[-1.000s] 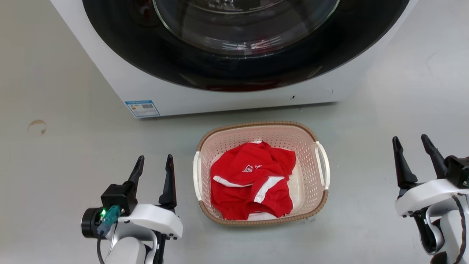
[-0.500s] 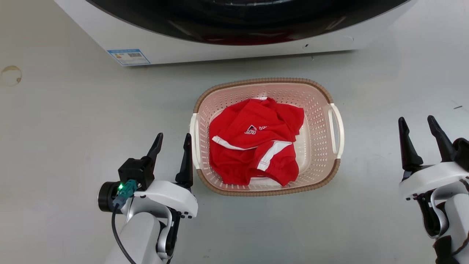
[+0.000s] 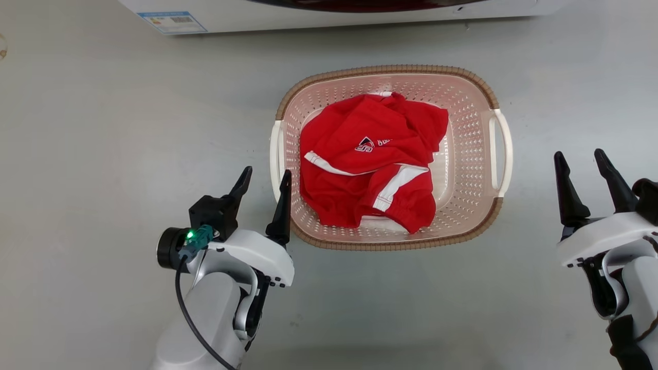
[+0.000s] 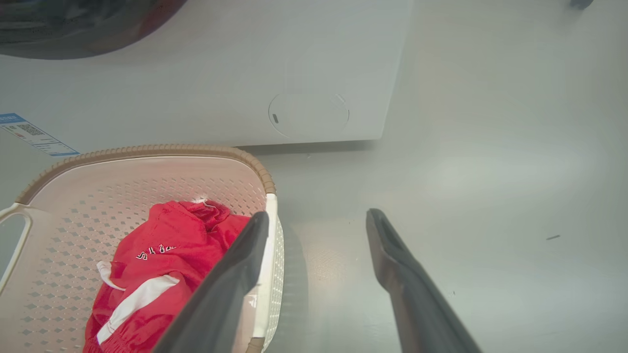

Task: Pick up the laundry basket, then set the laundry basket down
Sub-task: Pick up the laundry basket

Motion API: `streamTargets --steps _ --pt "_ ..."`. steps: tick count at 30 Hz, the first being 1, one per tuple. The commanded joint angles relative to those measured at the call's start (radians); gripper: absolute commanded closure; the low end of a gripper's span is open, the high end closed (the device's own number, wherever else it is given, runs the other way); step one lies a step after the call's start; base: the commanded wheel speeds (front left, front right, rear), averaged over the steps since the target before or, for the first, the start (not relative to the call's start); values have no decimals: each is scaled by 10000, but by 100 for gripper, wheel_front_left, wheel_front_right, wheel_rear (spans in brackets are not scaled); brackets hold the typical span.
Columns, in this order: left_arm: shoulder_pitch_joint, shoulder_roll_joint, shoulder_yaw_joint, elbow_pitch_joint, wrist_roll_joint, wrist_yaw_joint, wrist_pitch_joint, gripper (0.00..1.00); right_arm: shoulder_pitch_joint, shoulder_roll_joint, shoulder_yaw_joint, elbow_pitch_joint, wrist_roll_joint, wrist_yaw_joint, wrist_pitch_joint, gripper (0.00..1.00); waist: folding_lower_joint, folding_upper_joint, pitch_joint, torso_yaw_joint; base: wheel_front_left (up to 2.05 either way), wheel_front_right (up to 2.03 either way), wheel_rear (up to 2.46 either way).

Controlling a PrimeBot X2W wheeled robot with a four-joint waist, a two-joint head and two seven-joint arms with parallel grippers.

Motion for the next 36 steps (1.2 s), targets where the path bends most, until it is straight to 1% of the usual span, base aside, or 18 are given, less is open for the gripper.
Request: streamTargets --steps 1,8,12,18,25,36 --pt "-136 139 130 -42 -152 -56 -105 0 -29 -178 249 -70 105 44 -145 0 0 0 232 78 0 0 0" --pt "-832 139 -501 757 -476 -162 -105 0 -388 -245 638 303 284 44 -145 0 0 0 788 111 0 0 0" --pt "-1227 139 -706 1151 -622 -234 -105 0 -691 -253 794 538 402 44 -145 0 0 0 1026 92 0 0 0" --pt "-1767 139 -759 1641 -758 -372 -105 0 -1187 -263 1046 898 525 44 -145 0 0 0 1363 72 0 0 0" --pt "-2250 139 -740 2001 -905 -562 -105 0 -1540 -308 1299 989 675 44 -145 0 0 0 1694 104 0 0 0" --pt "-2919 139 -699 2790 -1041 -848 -105 0 -2291 -289 2421 1537 1211 44 -145 0 0 0 2322 50 0 0 0"
